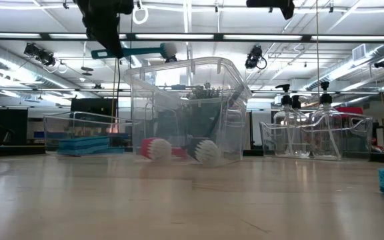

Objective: Pick & Place Kitchen Sink Supplies
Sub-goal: Put the blue dish brush into the transparent container

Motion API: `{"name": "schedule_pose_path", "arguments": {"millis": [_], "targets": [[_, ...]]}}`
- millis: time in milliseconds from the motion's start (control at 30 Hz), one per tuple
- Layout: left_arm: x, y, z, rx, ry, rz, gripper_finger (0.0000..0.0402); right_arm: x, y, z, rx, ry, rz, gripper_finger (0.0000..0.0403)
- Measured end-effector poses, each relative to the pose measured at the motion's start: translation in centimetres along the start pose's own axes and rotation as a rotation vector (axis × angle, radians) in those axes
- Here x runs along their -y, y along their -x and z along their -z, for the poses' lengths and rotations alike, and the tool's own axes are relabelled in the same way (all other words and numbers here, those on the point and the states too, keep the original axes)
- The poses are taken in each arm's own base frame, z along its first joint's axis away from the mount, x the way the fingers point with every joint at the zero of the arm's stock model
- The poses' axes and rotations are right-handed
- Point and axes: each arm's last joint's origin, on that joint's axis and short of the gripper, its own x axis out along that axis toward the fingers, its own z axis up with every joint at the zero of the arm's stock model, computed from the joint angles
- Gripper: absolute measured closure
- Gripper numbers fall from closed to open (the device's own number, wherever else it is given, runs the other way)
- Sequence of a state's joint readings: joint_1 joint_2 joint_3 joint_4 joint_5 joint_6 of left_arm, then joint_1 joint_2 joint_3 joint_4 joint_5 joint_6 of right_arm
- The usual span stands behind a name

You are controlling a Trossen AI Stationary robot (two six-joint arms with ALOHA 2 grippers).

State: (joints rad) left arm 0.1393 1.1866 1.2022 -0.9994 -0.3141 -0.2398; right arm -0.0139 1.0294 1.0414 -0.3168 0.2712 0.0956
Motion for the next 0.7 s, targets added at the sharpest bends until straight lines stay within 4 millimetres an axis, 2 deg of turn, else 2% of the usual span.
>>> {"name": "schedule_pose_path", "arguments": {"millis": [233,533,700], "targets": [[-0.5,-0.2,-0.7,0.043,0.065,0.059,0.0379,0.7,-0.2,0.0,0.001,-0.038,0.031,0.0394],[0.5,0.4,-3.5,0.273,0.265,0.312,0.0379,0.9,-0.2,-0.1,0.000,-0.020,0.040,0.0394],[1.2,0.8,-4.2,0.330,0.395,0.384,0.0378,0.9,-0.2,-0.1,0.000,0.005,0.040,0.0394]]}}
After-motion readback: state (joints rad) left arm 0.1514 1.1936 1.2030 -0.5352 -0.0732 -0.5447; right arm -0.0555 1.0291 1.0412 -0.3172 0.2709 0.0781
